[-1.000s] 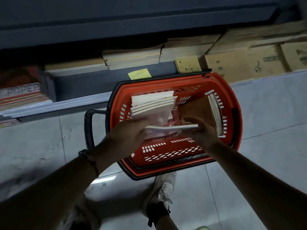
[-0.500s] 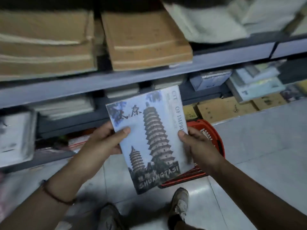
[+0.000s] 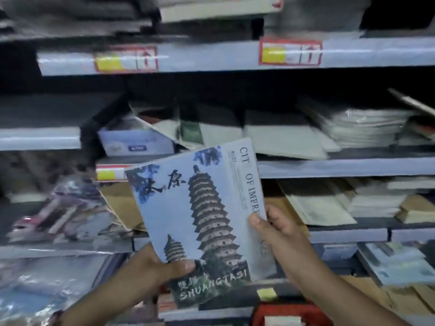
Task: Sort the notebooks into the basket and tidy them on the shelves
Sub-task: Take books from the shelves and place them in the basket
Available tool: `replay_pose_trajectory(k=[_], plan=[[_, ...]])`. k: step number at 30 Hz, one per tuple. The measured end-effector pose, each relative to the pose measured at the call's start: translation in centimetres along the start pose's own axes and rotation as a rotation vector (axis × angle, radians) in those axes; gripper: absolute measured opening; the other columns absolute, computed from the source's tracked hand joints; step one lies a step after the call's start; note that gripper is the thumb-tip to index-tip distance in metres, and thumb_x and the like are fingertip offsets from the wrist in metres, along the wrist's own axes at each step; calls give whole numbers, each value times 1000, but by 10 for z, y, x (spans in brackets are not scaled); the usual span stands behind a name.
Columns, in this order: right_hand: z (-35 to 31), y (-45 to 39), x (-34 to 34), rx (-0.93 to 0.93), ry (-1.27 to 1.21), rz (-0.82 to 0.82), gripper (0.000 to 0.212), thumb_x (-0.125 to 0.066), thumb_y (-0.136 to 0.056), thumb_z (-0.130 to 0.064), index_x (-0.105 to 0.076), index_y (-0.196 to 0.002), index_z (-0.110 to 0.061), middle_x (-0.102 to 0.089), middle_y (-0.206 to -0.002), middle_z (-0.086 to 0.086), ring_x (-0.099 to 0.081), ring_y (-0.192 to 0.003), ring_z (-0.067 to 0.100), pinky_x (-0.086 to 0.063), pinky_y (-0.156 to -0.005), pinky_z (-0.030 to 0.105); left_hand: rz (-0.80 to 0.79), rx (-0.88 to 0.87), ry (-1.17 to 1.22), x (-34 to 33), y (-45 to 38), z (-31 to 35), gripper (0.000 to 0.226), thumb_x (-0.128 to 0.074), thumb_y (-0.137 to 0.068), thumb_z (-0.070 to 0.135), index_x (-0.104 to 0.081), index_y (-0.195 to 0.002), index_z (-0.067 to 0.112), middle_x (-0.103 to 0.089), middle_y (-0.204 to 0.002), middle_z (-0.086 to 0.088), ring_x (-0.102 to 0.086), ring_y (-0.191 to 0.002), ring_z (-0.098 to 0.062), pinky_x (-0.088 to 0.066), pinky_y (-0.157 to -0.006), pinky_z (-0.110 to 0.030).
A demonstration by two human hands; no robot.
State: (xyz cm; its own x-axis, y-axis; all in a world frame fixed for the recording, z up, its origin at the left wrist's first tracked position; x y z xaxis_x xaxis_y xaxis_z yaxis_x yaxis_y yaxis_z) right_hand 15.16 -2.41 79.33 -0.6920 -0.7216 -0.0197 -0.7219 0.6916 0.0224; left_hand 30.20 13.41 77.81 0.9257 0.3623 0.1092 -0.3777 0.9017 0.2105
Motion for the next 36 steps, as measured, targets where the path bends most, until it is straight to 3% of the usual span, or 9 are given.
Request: replay_pose_trajectory(k=[4,7,13,15,18,20,27,32,36], plan=[[-81,-3,-46,144,-8,-109,29,-55,-98,-13,-63,-122,-29,-74,-113,-11,-71,-102,11,-58,-82,27,168,-139,69,51,34,65,49,-87,-75,34,-69,-120,29,-72,-120,4,-69,-109,-17,-51,-97,-41],[-129,3,-81,226,-13,-223,40,-62,-96,-11,-58,-128,-35,-73,-116,-9,-70,-106,14,-57,-88,34,323,-252,188,90,57,101,69,-99,-45,42,-76,-102,11,-75,-102,-17,-74,-89,-31,-60,-73,-38],[-206,16,-156,405,51,-367,51,-62,-95,-10,-49,-129,-46,-70,-116,-21,-66,-107,-1,-53,-86,20,523,-412,388,154,97,169,51,-85,-61,30,-70,-98,-1,-74,-80,-20,-72,-59,-30,-56,-45,-32],[-231,15,-178,435,52,-367,50,-60,-96,-8,-52,-125,-47,-71,-116,-18,-67,-107,3,-53,-90,28,542,-430,400,176,107,190,43,-70,-73,27,-69,-105,0,-75,-81,-19,-72,-60,-31,-56,-45,-33],[-270,7,-203,457,3,-327,44,-60,-95,-9,-56,-124,-41,-73,-112,-15,-69,-103,6,-56,-88,29,511,-413,348,201,113,228,67,-92,-43,45,-74,-94,6,-75,-75,-15,-71,-54,-28,-55,-41,-31],[-291,-8,-215,412,-81,-291,37,-62,-94,-11,-60,-123,-34,-75,-109,-10,-71,-100,12,-57,-87,33,426,-324,369,213,108,250,51,-85,-61,42,-73,-94,5,-75,-79,-16,-71,-53,-28,-56,-41,-34],[-326,-82,-223,122,-319,-52,6,-61,-95,-10,-61,-94,-4,-63,-89,14,-60,-58,20,-49,-43,24,326,-322,494,266,71,305,20,-67,-83,26,-56,-89,10,-69,-74,-12,-65,-54,-17,-44,-37,-15],[-320,-91,-206,152,-208,-26,9,-58,-97,-10,-52,-96,-16,-62,-89,12,-67,-78,26,-52,-52,26,380,-511,66,268,61,306,46,-76,-78,25,-58,-120,32,-74,-85,4,-67,-64,-12,-44,-46,-22],[-320,-87,-198,218,-104,-40,18,-58,-97,-11,-53,-115,-12,-68,-86,12,-66,-70,20,-53,-55,26,511,-608,-179,276,55,308,31,-73,-88,29,-67,-118,31,-69,-78,5,-56,-58,-9,-44,-46,-22]])
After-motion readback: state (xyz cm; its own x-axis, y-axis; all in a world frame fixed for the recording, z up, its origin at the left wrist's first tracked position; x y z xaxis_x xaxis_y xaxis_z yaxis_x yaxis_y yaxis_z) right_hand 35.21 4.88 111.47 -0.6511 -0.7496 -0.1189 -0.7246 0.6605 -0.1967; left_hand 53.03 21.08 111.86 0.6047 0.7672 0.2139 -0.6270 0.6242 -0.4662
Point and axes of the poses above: each hand's wrist, its own y-axis away from the middle knuckle, its own x-axis out of the back of the hand, z = x × y, the point moved 9 cm from there along -y, towards the middle knuckle
